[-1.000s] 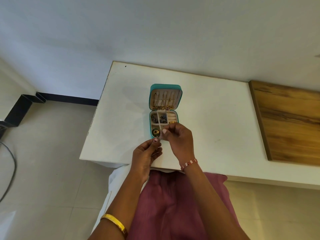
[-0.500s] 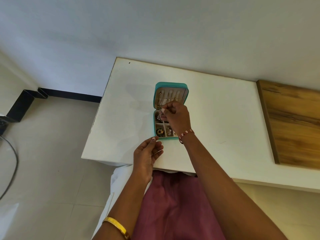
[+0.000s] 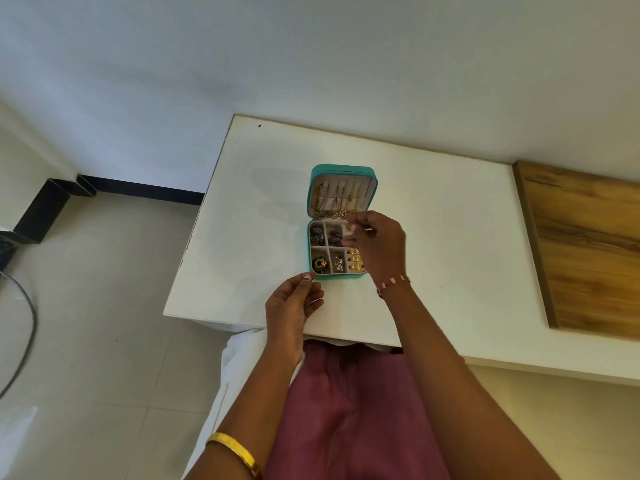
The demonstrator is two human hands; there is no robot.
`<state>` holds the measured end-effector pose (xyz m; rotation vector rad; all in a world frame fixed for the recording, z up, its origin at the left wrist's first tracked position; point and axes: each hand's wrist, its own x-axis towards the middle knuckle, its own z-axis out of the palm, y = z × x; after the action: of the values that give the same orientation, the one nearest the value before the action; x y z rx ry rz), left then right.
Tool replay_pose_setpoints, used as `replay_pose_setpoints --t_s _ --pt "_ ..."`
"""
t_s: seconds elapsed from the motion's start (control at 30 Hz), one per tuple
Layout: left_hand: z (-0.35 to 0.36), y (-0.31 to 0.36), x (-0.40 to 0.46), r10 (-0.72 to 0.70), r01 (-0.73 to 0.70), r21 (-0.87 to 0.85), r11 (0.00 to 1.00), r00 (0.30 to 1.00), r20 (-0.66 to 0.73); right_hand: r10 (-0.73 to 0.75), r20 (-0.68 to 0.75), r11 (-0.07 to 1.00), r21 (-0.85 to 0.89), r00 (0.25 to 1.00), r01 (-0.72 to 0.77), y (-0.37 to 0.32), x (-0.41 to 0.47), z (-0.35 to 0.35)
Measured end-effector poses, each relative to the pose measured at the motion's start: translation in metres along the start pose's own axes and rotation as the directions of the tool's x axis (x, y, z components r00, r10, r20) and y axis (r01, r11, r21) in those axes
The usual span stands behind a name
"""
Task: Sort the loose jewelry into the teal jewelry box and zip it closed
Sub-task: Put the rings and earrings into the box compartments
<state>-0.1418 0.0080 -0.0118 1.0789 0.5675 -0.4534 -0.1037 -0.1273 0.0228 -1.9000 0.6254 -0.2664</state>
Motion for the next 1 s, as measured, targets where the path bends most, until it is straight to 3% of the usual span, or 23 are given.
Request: replay_pose_setpoints --t_s 0.13,0.33,0.63,0.87,0.93,1.0 --pt "0.001 -0.003 0.0 0.135 -0.126 0.147 0.981 0.989 -0.056 0.001 -0.254 0.994 -0.103 0.967 -0.028 0.032 -0.024 -0.02" --pt "0.005 -0.005 0.003 0.306 -0.229 0.404 0.886 0.942 -0.137 0.205 -0.16 0.975 -0.058 0.966 -0.217 0.055 -0.037 -0.012" --pt "0.005 -0.006 0.0 0.298 -0.255 0.586 0.769 0.954 0.024 0.188 -0.139 0.976 -0.083 0.972 -0.201 0.063 -0.047 -0.012" --pt "-0.009 -0.008 0.009 0.221 -0.21 0.694 0.689 0.972 0.074 0.31 -0.129 0.941 -0.099 0.942 -0.323 0.08 -0.07 -0.018" --pt "0.01 -0.008 -0.032 0.207 -0.27 0.734 0.623 0.962 0.178 0.331 -0.198 0.942 0.01 0.923 -0.336 0.071 -0.096 -0.058" --pt "0.008 -0.008 -0.029 0.201 -0.256 0.736 0.626 0.966 0.165 0.334 -0.167 0.941 0.007 0.928 -0.338 0.07 -0.095 -0.052"
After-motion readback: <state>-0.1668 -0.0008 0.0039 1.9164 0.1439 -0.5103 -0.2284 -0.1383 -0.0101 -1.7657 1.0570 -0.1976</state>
